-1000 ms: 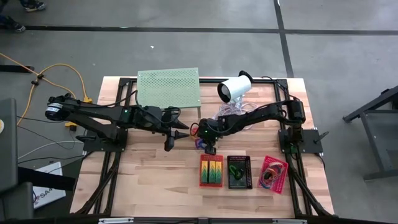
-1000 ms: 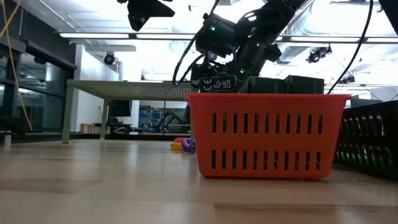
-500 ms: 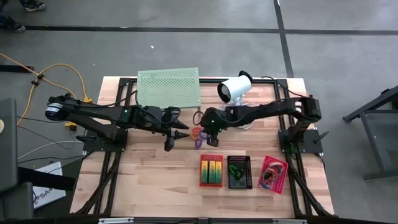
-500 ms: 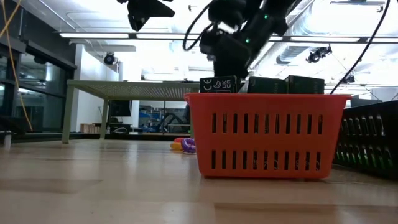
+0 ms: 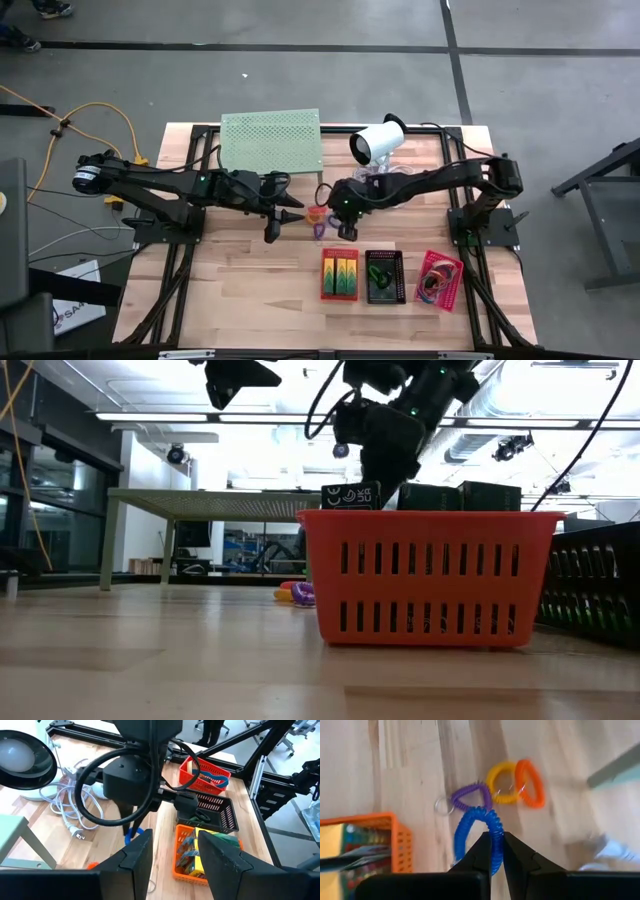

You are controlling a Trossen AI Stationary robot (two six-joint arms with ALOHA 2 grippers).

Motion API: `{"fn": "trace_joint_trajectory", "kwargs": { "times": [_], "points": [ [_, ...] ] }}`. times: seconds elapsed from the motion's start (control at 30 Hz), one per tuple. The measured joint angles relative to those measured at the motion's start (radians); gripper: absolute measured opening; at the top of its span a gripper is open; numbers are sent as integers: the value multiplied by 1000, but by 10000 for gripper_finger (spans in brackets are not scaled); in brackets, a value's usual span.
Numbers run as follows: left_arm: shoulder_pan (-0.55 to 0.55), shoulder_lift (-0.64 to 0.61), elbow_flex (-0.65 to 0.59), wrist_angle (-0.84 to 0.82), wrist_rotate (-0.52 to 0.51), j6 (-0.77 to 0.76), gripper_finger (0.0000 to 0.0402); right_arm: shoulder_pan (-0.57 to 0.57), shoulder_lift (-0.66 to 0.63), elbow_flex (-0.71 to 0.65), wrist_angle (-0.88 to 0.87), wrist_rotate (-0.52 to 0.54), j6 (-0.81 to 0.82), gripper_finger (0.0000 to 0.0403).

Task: Pick & Place Office Desk Supplies
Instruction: Put the blue wrist coil into the black basket

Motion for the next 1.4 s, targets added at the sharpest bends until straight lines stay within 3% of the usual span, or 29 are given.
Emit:
{"fn": "trace_joint_trajectory", "kwargs": {
  "times": [0.23,0.43,0.8,1.17,1.4],
  "points": [
    [0,0,0,0,0,0,152,39,-52,-2,-122,-15,152,20],
    [0,0,0,8,0,0,152,98,-101,-1,-216,34,301,20],
    [0,0,0,32,0,0,152,272,-139,0,-386,96,657,20],
    [0,0,0,34,0,0,152,460,-139,0,-466,183,1007,20],
    [0,0,0,34,0,0,152,517,-139,0,-487,216,1126,20]
  ]
}}
